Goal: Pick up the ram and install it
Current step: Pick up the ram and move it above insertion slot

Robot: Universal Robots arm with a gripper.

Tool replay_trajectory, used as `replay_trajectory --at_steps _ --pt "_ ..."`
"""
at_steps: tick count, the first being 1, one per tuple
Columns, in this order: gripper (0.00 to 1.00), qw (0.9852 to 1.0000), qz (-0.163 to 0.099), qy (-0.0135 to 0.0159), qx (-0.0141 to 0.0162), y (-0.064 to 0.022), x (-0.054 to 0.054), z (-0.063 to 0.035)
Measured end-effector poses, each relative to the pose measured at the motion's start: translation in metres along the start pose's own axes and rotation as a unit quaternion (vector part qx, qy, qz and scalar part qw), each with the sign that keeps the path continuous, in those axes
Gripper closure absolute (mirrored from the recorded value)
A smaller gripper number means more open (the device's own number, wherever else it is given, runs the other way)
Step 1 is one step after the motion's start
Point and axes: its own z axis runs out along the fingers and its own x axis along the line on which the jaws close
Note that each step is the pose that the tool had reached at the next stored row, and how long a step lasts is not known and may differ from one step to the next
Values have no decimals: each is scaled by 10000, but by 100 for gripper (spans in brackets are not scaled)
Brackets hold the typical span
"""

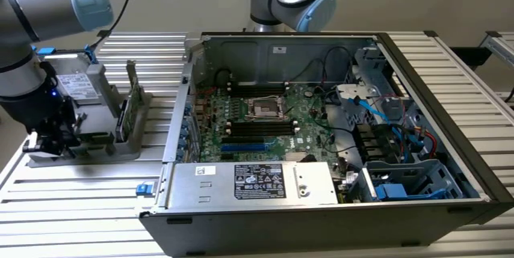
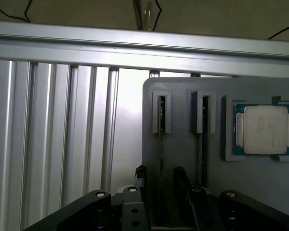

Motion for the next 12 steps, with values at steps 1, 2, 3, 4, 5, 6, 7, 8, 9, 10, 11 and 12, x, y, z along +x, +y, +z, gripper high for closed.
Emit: replay_trajectory --at_steps 1,2,3,4,5,6,7,8,9,10,11,12 --pt "64 10000 -1 -1 1 -1 0 15" --pt "64 10000 -1 -1 0 -1 0 15" --pt "64 10000 -1 -1 0 -1 0 15" --pt "64 10000 -1 -1 0 -1 0 15" --pt "64 10000 -1 -1 0 -1 0 15" --pt "64 10000 -1 -1 0 -1 0 15" --pt "64 10000 -1 -1 0 -1 0 15" --pt "64 10000 -1 -1 0 -1 0 16" --pt "65 10000 -1 -1 0 -1 0 16" --pt "65 10000 -1 -1 0 -1 0 15" --pt "72 10000 -1 -1 0 -1 0 16" --pt "78 10000 -1 -1 0 -1 0 15"
